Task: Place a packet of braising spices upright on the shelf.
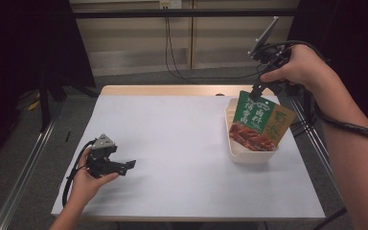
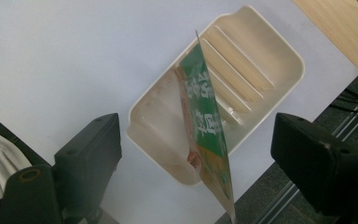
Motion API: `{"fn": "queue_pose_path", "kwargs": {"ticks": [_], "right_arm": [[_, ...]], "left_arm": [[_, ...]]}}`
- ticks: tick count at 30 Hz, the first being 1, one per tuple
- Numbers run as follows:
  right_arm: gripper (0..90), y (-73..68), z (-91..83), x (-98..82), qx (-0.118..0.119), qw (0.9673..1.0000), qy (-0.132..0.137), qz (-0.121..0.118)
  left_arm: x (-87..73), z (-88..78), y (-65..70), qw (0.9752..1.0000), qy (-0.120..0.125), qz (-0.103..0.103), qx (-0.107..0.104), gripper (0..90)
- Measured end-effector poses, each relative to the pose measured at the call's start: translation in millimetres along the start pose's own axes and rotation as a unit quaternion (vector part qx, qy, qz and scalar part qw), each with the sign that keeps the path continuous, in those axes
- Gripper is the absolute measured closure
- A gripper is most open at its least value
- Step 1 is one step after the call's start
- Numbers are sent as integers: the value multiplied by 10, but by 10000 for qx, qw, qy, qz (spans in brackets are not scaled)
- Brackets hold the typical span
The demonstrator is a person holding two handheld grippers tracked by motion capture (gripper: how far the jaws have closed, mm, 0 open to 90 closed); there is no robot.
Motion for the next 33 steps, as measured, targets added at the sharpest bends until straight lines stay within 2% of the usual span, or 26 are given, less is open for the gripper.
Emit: {"fn": "queue_pose_path", "kwargs": {"ticks": [1, 9, 13, 22, 25, 33], "right_arm": [[161, 5, 11, 10, 13, 9999, 56, -101], [162, -124, 68, 69, 115, 9998, 31, -145], [160, -190, 129, 92, 185, 9996, 40, -189], [152, -366, 325, 119, 331, 9987, -38, -374], [150, -432, 402, 129, 376, 9983, -6, -449], [133, -528, 598, 109, 419, 9973, -43, -601]], "left_arm": [[0, -1, 0, 10000, -1, 3, 0, 60], [5, -25, -16, 9999, -24, 112, 41, 61], [1, -30, -9, 10000, -30, 36, 23, 61], [-1, -35, -7, 10000, -2, -12, 47, 61], [1, -38, -15, 10000, 0, 50, 70, 61], [1, -41, -15, 10000, 9, 23, 40, 61]]}}
Point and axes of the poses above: each handheld gripper's, and its own axes: z roughly forward along the jaws, x roughly out of its top, y roughly to its right, the point moved 5 cm from there along z, roughly forward along the jaws, and after that the axes turned 14 degrees about y, right-handed, at the moved point
